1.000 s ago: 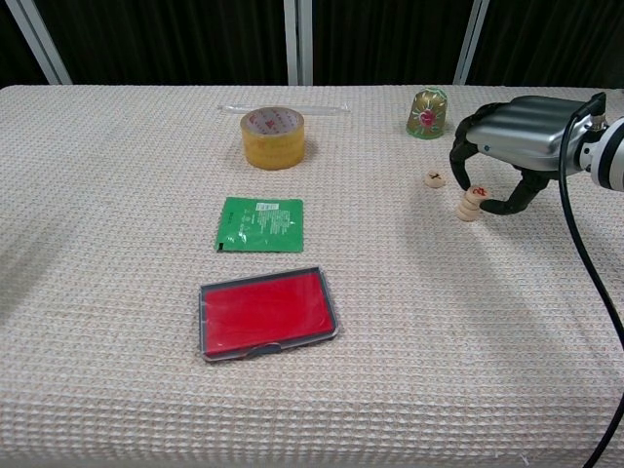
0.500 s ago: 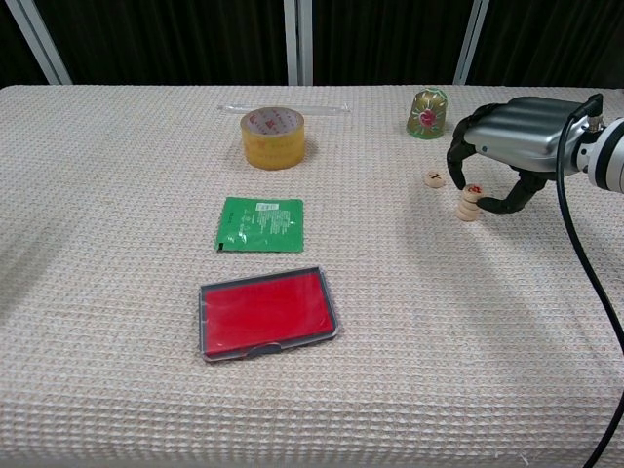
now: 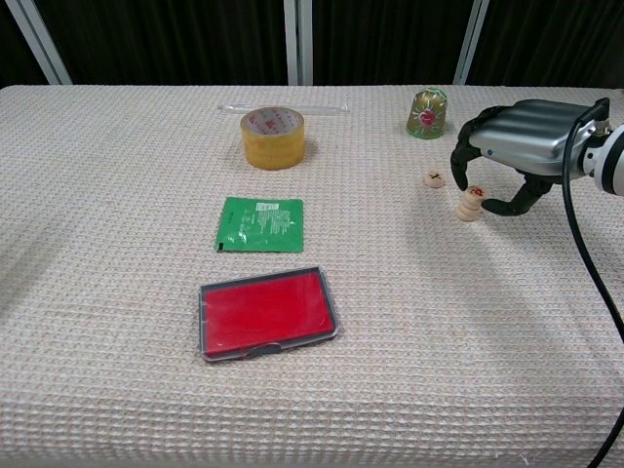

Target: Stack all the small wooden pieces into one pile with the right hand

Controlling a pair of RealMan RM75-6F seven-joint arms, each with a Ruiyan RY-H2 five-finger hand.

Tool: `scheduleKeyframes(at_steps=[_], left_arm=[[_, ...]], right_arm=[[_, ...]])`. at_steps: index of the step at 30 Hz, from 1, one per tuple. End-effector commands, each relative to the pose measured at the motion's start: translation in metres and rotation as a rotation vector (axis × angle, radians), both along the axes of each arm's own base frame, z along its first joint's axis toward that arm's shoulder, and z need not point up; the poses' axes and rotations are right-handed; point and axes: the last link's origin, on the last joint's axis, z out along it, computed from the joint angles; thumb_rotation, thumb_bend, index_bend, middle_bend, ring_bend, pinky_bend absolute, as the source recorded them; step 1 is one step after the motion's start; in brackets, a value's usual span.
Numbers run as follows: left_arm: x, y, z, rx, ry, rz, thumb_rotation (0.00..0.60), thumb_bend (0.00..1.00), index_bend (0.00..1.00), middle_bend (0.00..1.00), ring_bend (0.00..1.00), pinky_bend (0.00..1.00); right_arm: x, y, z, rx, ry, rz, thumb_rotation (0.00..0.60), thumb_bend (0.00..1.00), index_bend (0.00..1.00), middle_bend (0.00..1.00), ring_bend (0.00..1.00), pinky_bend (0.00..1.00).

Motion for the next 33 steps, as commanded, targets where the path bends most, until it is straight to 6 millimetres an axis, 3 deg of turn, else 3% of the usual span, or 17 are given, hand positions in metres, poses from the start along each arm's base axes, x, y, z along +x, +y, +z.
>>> scheduleKeyframes(at_steps=[1, 7, 17, 24, 33], left_arm=[[0.0, 0.0, 0.0, 0.0, 0.0, 0.0, 0.6, 0.0, 0.22, 0.2, 0.18, 0.23], [-0.001, 0.0, 0.0, 0.001, -0.004, 0.002, 0.6, 0.0, 0.22, 0.2, 0.18, 0.23], [-0.006, -0.003, 0.001, 0.003, -0.003, 0.024, 0.6, 0.0, 0.22, 0.2, 0.18, 0.23], [-0.006, -0.004, 0.001, 0.004, -0.001, 0.031, 0.6, 0.0, 0.22, 0.2, 0.18, 0.23], [-0.007, -0.004, 0.0, 0.003, 0.003, 0.043, 0.6, 0.0, 0.22, 0.2, 0.18, 0.23]], right_arm=[[0.001, 0.0, 0.001, -0.008, -0.006, 0.001, 0.6, 0.34, 0.36, 0.3, 0.09, 0.12], [0.004, -0.011, 0.01, -0.045, -0.031, -0.016, 0.6, 0.33, 0.34, 0.29, 0.09, 0.11], [0.02, -0.049, 0.012, -0.06, -0.069, -0.064, 0.6, 0.33, 0.35, 0.29, 0.09, 0.11], [0.025, -0.07, -0.007, -0.024, 0.047, -0.043, 0.6, 0.21, 0.37, 0.29, 0.09, 0.11], [0.032, -0.078, -0.022, 0.009, 0.072, -0.027, 0.6, 0.21, 0.42, 0.3, 0.09, 0.11]])
